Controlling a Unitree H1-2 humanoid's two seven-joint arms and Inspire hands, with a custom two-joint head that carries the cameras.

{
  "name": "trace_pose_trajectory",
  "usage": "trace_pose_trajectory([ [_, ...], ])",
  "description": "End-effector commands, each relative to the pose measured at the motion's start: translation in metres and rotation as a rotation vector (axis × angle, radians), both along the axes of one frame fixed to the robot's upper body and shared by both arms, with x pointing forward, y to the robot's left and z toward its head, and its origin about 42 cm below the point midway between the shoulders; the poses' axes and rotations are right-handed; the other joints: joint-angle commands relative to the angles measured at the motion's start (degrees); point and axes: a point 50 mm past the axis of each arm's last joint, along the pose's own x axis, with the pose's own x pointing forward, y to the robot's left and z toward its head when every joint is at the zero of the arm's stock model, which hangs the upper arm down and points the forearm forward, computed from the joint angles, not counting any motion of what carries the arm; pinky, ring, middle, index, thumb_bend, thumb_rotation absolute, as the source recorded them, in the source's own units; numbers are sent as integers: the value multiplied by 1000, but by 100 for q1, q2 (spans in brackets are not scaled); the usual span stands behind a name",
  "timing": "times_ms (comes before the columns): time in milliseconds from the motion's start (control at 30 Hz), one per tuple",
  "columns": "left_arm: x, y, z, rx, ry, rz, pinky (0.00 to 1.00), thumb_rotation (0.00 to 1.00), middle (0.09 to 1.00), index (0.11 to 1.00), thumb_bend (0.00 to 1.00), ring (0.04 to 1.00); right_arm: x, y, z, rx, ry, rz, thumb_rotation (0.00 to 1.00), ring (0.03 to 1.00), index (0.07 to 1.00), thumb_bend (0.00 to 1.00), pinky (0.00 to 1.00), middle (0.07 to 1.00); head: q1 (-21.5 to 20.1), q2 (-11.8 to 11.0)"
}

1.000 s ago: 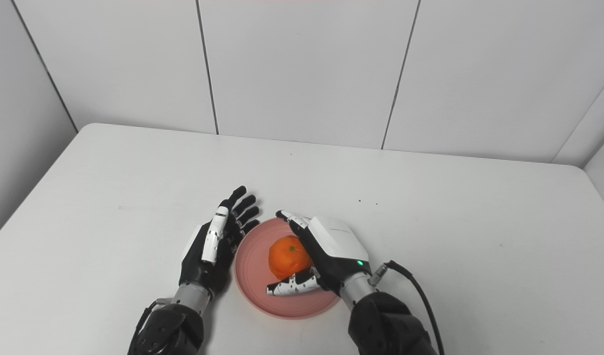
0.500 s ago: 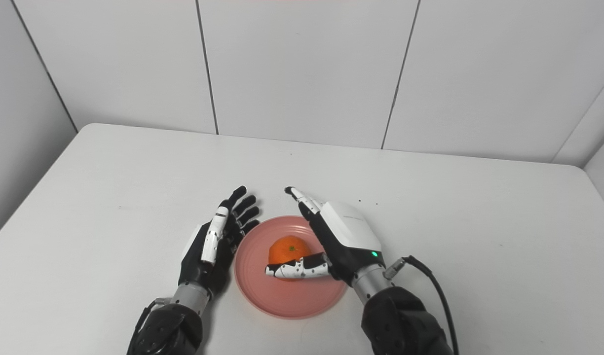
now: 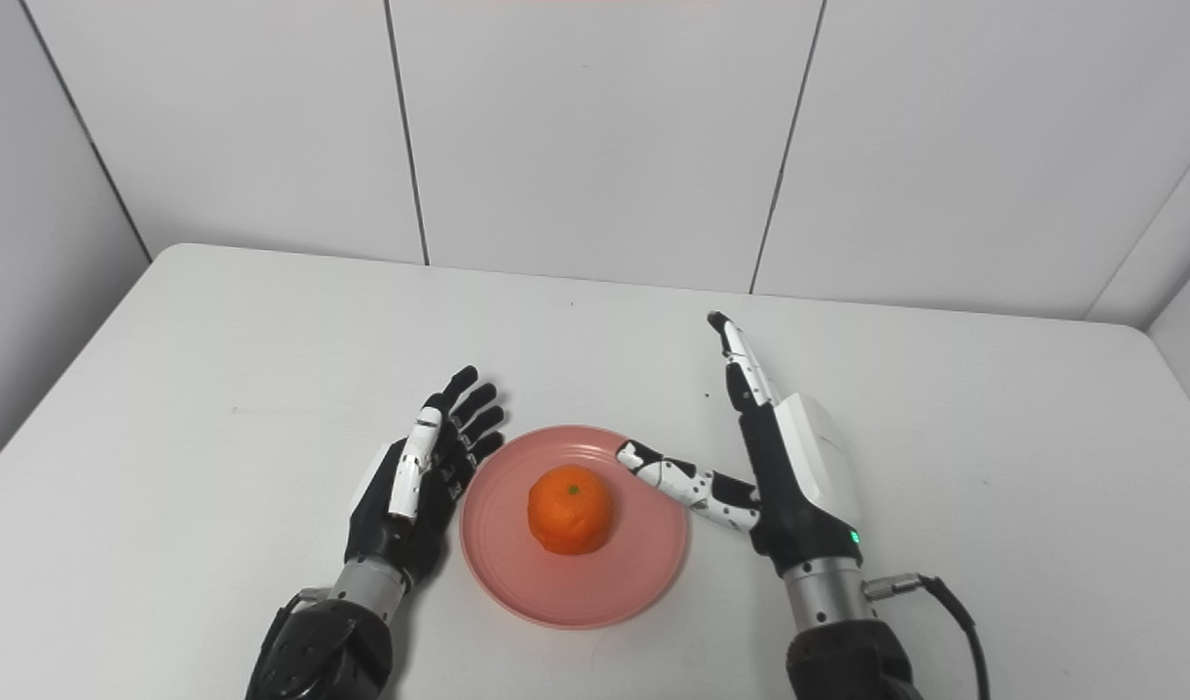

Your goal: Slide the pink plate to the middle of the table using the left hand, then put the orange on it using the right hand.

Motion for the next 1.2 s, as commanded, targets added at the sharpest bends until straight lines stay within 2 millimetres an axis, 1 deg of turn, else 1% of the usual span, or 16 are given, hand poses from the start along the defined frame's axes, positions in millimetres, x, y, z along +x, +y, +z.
trace_pose_trajectory([
  [0, -3, 5, 3, 0, -22, 6, 929, 1000, 939, 927, 381, 933, -5, -2, 14, 39, -79, -16, 931, 942, 975, 891, 881, 969, -7, -9],
  [33, -3, 5, 4, 4, -27, 7, 932, 1000, 942, 930, 379, 935, -6, -4, 11, 56, -67, -28, 965, 942, 975, 886, 882, 969, -8, -9],
  [100, -4, 7, 5, 17, -42, 9, 941, 1000, 953, 942, 376, 946, -8, -6, 5, 89, -48, -47, 991, 941, 975, 864, 883, 970, -3, -20],
  [200, -6, 10, 8, 35, -60, 9, 963, 1000, 975, 963, 390, 966, -10, -9, -3, 187, -2, -56, 1000, 966, 990, 787, 924, 987, -5, -31],
  [267, -6, 11, 10, 35, -67, 7, 992, 1000, 996, 987, 398, 987, -10, -11, -9, 268, 31, -54, 1000, 982, 992, 733, 927, 997, -7, -34],
  [367, -8, 14, 11, 41, -80, 0, 999, 1000, 1000, 994, 398, 997, -10, -11, -18, 378, 90, -53, 1000, 985, 996, 698, 937, 1000, -9, -31],
  [400, -8, 14, 11, 46, -84, -3, 1000, 1000, 1000, 998, 400, 999, -10, -10, -21, 414, 104, -53, 1000, 982, 991, 593, 944, 995, -9, -31],
  [433, -9, 15, 12, 57, -93, -7, 1000, 1000, 1000, 999, 400, 1000, -10, -10, -24, 442, 118, -54, 1000, 981, 989, 558, 946, 993, -17, -38],
  [467, -9, 16, 12, 64, -99, -10, 1000, 1000, 1000, 1000, 397, 1000, -10, -9, -27, 459, 127, -55, 1000, 984, 992, 458, 957, 996, -17, -38],
  [700, -13, 20, 14, 114, -127, -2, 1000, 1000, 1000, 1000, 398, 1000, -13, -8, -40, 511, 170, -82, 1000, 978, 984, 367, 988, 986, -80, -45],
  [800, -14, 21, 12, 140, -147, 2, 1000, 1000, 1000, 1000, 390, 1000, -15, -6, -46, 546, 182, -69, 1000, 979, 974, 268, 956, 979, -102, -45],
  [933, -16, 22, 10, 162, -161, -3, 1000, 1000, 1000, 1000, 398, 1000, -17, 0, -52, 613, 190, -34, 1000, 981, 986, 190, 961, 993, -104, -42],
  [1167, -19, 22, 5, 196, -187, 3, 1000, 1000, 1000, 1000, 399, 1000, -20, 4, -57, 632, 210, -22, 1000, 989, 1000, 191, 991, 1000, -95, -50],
])
